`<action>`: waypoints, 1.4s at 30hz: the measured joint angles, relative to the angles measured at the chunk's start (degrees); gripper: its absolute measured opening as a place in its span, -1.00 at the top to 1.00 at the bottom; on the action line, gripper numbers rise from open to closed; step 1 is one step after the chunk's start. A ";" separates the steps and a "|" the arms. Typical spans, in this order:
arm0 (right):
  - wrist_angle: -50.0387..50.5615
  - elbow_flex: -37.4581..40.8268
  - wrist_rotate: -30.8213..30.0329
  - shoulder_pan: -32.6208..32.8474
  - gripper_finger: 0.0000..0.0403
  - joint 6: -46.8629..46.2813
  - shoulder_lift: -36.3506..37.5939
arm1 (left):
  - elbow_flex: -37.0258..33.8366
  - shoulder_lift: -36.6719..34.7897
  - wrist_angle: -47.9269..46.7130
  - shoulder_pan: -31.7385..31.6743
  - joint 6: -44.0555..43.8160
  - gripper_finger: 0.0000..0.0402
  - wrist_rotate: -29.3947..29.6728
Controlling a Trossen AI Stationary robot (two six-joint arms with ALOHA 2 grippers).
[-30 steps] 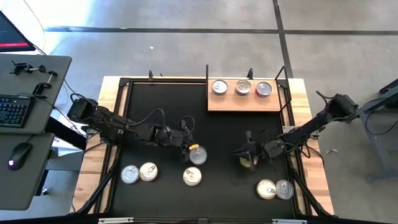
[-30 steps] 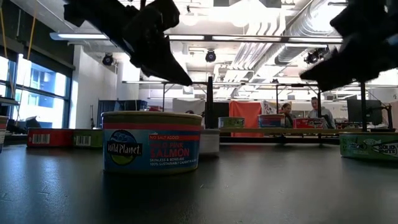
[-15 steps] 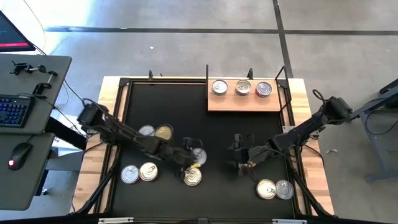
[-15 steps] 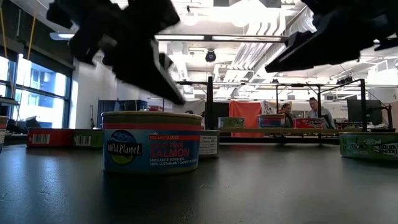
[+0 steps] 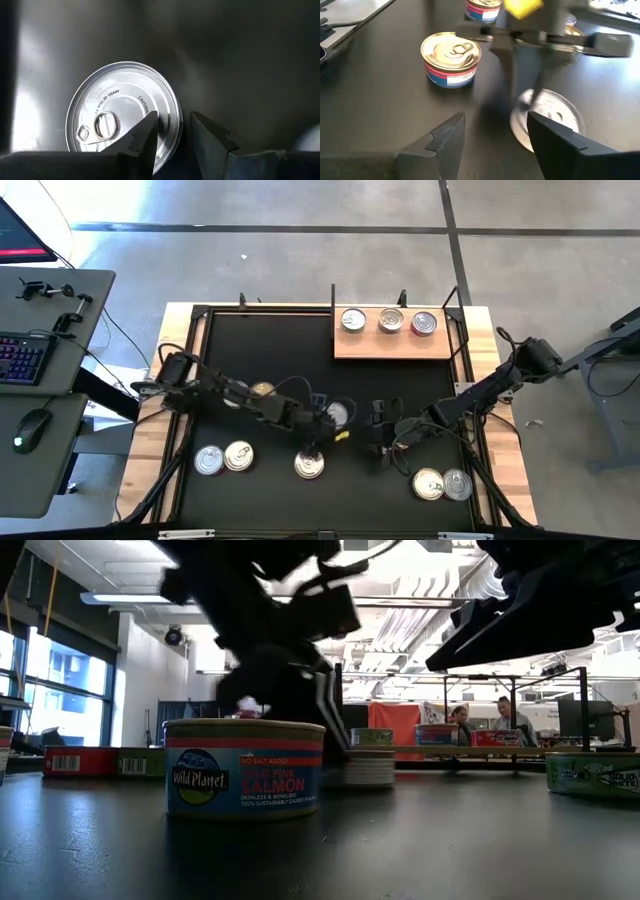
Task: Stack canned seafood by type on shelf
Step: Stack the green tuna can on top of the other green tuna can on the shelf
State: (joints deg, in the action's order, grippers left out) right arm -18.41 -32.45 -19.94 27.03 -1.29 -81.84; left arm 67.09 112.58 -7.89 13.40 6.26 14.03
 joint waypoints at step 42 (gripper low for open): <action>0.85 -4.91 -24.06 1.51 0.43 20.15 -17.59 | 11.19 3.16 2.64 -4.26 -13.55 0.99 -7.94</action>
State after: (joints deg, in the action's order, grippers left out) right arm -17.56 -37.35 -44.01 28.53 18.86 -99.43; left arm 78.28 115.74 -5.24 9.14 -7.29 6.09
